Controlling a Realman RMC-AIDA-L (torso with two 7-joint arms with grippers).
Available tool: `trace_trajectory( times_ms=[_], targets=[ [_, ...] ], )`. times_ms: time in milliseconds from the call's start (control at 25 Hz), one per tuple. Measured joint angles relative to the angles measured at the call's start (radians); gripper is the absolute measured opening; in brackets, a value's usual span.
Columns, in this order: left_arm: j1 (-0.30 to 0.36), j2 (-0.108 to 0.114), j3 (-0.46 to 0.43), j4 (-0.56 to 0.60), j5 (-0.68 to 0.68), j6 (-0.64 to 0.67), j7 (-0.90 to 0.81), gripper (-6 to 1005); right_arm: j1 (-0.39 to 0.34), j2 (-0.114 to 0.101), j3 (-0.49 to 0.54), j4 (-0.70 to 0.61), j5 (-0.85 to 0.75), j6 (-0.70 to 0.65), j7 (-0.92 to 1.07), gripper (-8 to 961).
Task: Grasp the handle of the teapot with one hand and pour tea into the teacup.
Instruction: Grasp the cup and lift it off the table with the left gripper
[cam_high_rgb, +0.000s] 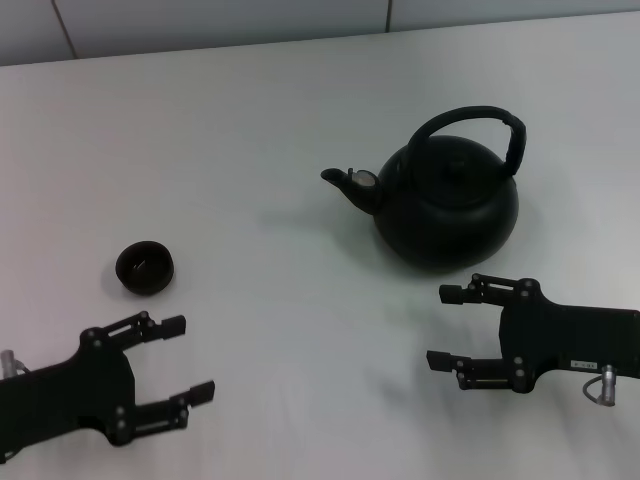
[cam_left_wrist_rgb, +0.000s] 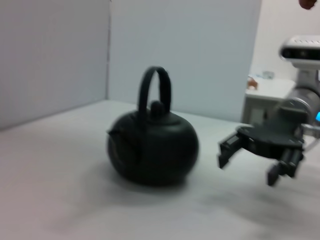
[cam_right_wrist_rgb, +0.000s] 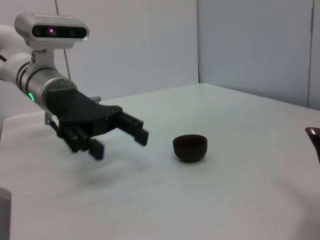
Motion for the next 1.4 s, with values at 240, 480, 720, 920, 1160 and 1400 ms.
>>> trace_trajectory(
  times_ms=[240,480,720,920,1160,1400],
  targets=[
    [0.004,-0.022,-0.21,-0.016,-0.032,-0.017,0.023,813,-0.003,0.0,0.011,0.0,0.002,-0.005,-0.001,785],
    [0.011,-0.027,-0.426,-0.087,-0.038,-0.025,0.142,812,-0.007,-0.001,0.027,0.0,0.003,-0.01,-0.002,785],
    [0.008,-0.027,-0.439,-0.102,-0.022,-0.038,0.174,811,-0.008,-0.001,0.027,0.0,0.004,-0.01,-0.002,785],
    [0.005,-0.029,-0.381,-0.096,-0.004,-0.144,0.193,810,-0.006,-0.001,0.027,0.0,0.004,-0.01,-0.002,785],
    [0.003,-0.032,-0.366,-0.125,0.007,-0.264,0.242,810,-0.008,-0.001,0.027,0.0,0.004,-0.01,-0.002,785],
    [-0.005,-0.032,-0.361,-0.13,0.007,-0.274,0.242,809,-0.006,-0.001,0.027,0.0,0.004,-0.01,-0.001,785]
  ],
)
